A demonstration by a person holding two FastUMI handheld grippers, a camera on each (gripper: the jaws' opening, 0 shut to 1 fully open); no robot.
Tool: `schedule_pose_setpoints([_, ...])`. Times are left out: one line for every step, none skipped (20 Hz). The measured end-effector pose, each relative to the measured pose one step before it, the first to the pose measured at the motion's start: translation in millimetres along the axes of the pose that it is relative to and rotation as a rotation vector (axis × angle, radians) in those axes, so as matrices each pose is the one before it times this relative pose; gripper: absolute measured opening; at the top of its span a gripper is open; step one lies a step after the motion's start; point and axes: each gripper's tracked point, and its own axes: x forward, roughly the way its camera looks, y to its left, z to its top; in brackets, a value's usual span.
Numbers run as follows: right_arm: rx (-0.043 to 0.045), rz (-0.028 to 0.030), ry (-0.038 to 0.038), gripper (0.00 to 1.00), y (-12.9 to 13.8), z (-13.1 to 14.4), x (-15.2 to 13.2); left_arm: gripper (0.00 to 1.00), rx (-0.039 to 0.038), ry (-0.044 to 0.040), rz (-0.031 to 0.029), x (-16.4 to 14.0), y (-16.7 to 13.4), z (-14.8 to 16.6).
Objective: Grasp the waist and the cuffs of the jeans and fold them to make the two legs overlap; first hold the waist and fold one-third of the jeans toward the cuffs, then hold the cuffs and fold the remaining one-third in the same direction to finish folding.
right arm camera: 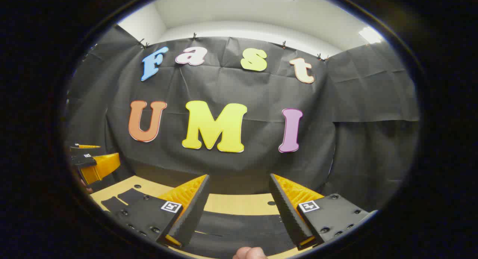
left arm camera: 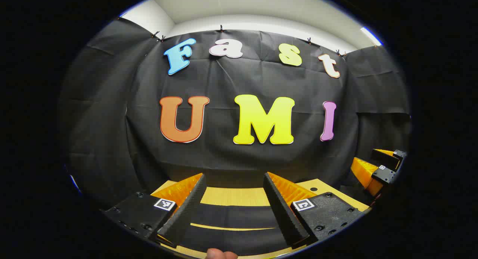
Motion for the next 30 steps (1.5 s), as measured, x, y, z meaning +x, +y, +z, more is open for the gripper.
schedule_pose_setpoints([-0.00152, -0.0022, 0.00011, 0.95, -0.04, 0.62, 1.26, 0.98, 0.00191, 0.0063, -0.00252, 1.53, 0.19, -0.6])
schedule_pose_setpoints([-0.00348, -0.00447, -0.00079, 0.96, -0.84, -0.72, 1.91, 0.98, 0.00214, 0.00108, 0.00195, 0.97, 0.73, 0.3])
schedule_pose_setpoints([-0.00424, -0.0009, 0.00171, 0.95, 0.38, -0.72, 2.52, 0.98, 0.00069, -0.00359, -0.00021, 1.06, 1.2, 1.8])
schedule_pose_setpoints([-0.00434, 0.00026, 0.0009, 0.95, 0.66, -0.46, -0.37, 0.98, -0.00051, -0.00559, -0.0019, 1.38, -0.64, 0.57])
schedule_pose_setpoints([-0.00022, -0.00031, 0.00186, 0.95, -0.11, 0.2, 0.76, 0.98, 0.00091, -0.00221, -0.00076, 1.91, -1.05, 0.21])
schedule_pose_setpoints([0.00352, 0.00148, -0.00036, 0.96, 0.07, 1.07, 1.0, 0.98, 0.0023, -0.00017, -0.00209, 1.07, -0.46, 0.76])
schedule_pose_setpoints([0.00244, 0.00095, 0.00008, 0.95, -0.14, 0.05, 2.18, 0.98, 0.00054, -0.00037, 0.00141, 1.59, -0.41, -0.45])
schedule_pose_setpoints([-0.00006, 0.00075, 0.00198, 0.95, 0.14, -1.09, 2.19, 0.98, -0.00244, -0.00146, -0.00199, 1.9, 0.51, 0.75])
schedule_pose_setpoints([0.00088, 0.00254, 0.00214, 0.95, 0.8, -0.94, 1.4, 0.98, 0.00021, 0.00098, -0.00191, 0.28, 0.76, 0.7])
schedule_pose_setpoints([0.00152, 0.00068, 0.00149, 0.95, -0.56, 0.01, 0.34, 0.98, 0.00165, -0.00099, 0.00228, 0.43, 0.03, -0.04])
schedule_pose_setpoints([0.00204, 0.00023, 0.00078, 0.95, 0.08, 0.26, 1.48, 0.98, 0.00112, -0.00105, 0.00142, 1.24, 0.36, -0.28])
schedule_pose_setpoints([0.00185, -0.00034, -0.00014, 0.95, -0.12, 0.07, 0.27, 0.98, 0.0007, 0.00218, 0.00058, 0.84, 0.15, -1.74])
schedule_pose_setpoints([0.0022, 0.00211, 0.00071, 0.95, 0.75, 0.92, 1.96, 0.98, 0.00084, 0.00464, 0.00027, 0.44, 0.67, -0.93])
schedule_pose_setpoints([0.00129, 0.00518, 0.00572, 0.96, 1.02, -2.38, 1.22, 0.98, -0.00167, 0.00456, -0.0003, -0.23, 0.0, -1.22])
schedule_pose_setpoints([0.00075, 0.00157, 0.00165, 0.96, 1.06, -1.08, 1.53, 0.98, -0.00122, 0.00207, 0.00161, 0.17, 1.61, -0.73])
schedule_pose_setpoints([0.00037, 0.00138, 0.00241, 0.95, -0.05, -0.72, 1.24, 0.98, 0.00092, 0.0012, 0.00214, -0.05, 0.86, -1.54])
schedule_pose_setpoints([-0.00063, -0.00046, 0.00183, 0.96, -0.8, -0.84, 1.07, 0.98, 0.00115, 0.00058, 0.001, 1.36, 1.57, -0.27])
schedule_pose_setpoints([0.00019, 0.00371, 0.00713, 0.95, -1.0, -1.27, 2.29, 0.98, 0.00186, 0.00069, 0.00014, 0.42, 1.45, -0.45])
schedule_pose_setpoints([0.00656, 0.00426, 0.01477, 0.96, -2.36, -4.07, 0.68, 0.98, -0.00285, 0.00136, -0.00155, 1.85, 3.64, -2.25])
schedule_pose_setpoints([0.01192, -0.00342, 0.02129, 0.96, -5.91, -5.11, 1.68, 0.98, -0.00536, 0.00478, 0.00304, 1.62, 4.87, -2.62])
schedule_pose_setpoints([0.01308, -0.01071, 0.02336, 0.96, -10.21, -5.93, 1.89, 0.98, -0.0102, 0.01443, 0.01862, 2.29, 10.9, -6.08])
schedule_pose_setpoints([0.0067, -0.01902, 0.01603, 0.95, -12.64, -4.4, 3.02, 0.98, -0.01351, 0.01658, 0.02226, 1.36, 13.13, -6.42])
schedule_pose_setpoints([0.00491, -0.02955, 0.01413, 0.96, -19.19, -5.21, 3.48, 0.98, -0.0185, 0.01297, 0.01492, 1.62, 12.7, -6.79])
schedule_pose_setpoints([-0.00097, -0.02621, 0.01226, 0.95, -15.7, -4.22, 3.35, 1.0, -0.0215, 0.01039, 0.01228, 0.47, 10.37, -2.93])
schedule_pose_setpoints([-0.00299, -0.0279, 0.01312, 0.95, -20.14, -5.78, 2.67, 0.98, -0.01553, 0.01221, 0.026, 0.82, 14.29, -4.47])
schedule_pose_setpoints([-0.01049, -0.0266, 0.01432, 0.95, -17.44, -5.97, 3.66, 0.98, -0.00867, 0.01577, 0.0268, 1.14, 16.2, -6.75])
schedule_pose_setpoints([-0.01457, -0.02109, 0.01565, 0.95, -15.93, -8.15, 2.97, 0.98, -0.00768, 0.0155, 0.02485, 0.27, 15.92, -6.08])
schedule_pose_setpoints([-0.01539, -0.01771, 0.02416, 0.95, -16.19, -9.22, 3.89, 0.98, -0.01394, 0.02196, 0.01619, 1.39, 12.77, -9.53])
schedule_pose_setpoints([-0.00645, -0.01146, 0.02702, 0.95, -14.86, -11.03, 2.58, 0.98, -0.02303, 0.0326, 0.00245, 0.34, 11.3, -10.71])
schedule_pose_setpoints([0.00704, -0.00459, 0.03623, 0.96, -12.39, -10.8, 2.22, 1.0, -0.04022, 0.03713, -0.00303, 0.11, 11.05, -12.04])
